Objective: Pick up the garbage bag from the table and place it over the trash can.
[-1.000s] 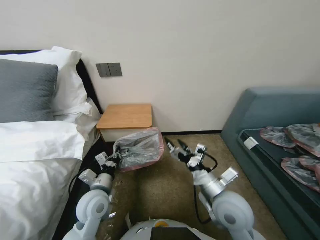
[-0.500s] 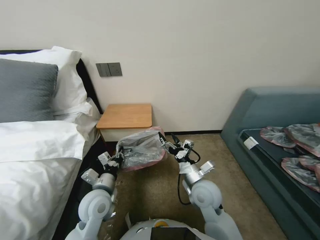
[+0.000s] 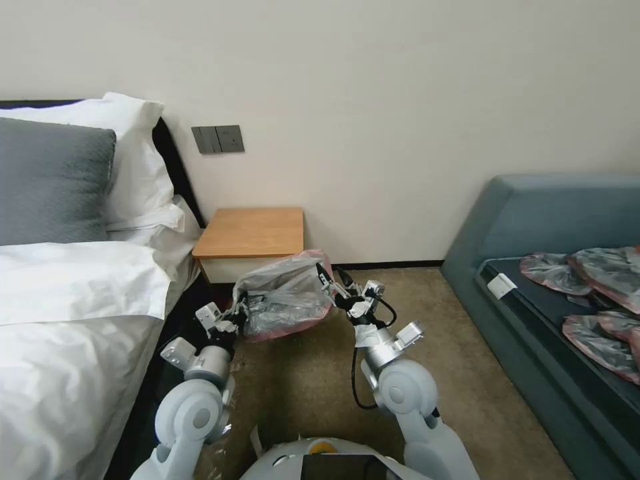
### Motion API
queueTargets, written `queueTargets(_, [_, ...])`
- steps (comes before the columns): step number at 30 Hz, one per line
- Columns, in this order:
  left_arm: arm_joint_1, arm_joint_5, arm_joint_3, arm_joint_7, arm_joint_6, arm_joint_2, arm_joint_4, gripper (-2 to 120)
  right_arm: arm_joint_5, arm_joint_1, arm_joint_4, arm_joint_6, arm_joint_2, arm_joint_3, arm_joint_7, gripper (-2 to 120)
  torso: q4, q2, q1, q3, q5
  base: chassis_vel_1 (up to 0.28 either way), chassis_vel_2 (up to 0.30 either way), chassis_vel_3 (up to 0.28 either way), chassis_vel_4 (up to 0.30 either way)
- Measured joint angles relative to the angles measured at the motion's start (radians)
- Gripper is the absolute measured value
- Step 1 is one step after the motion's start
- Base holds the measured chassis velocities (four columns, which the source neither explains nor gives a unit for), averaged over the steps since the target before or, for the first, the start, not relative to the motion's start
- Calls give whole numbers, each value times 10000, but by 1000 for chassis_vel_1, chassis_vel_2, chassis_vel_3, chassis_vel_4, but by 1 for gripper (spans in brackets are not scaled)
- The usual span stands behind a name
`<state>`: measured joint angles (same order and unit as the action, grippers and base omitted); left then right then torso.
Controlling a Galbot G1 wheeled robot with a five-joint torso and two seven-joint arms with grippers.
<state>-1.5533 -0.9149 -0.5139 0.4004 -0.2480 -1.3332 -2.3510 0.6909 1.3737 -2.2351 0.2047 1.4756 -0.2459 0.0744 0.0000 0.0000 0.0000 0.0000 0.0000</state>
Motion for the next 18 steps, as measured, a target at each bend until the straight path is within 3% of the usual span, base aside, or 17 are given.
queueTargets(5, [-20, 0, 1, 10, 0, -16, -25, 6, -27, 36, -46, -16, 58, 6, 53, 59, 0, 0, 0, 0, 0, 0, 0, 0, 0])
queueTargets(11, [-112, 16, 30, -2, 0, -75, -65, 6, -92, 109, -109, -83, 64, -37, 216, 30, 0, 0, 0, 0, 0, 0, 0, 0, 0])
queueTargets(18, [-179, 45, 28, -39, 0, -103, -114, 6, -79, 124, -193, -98, 29, -79, 271, 8, -1, 0, 0, 0, 1, 0, 0, 0, 0])
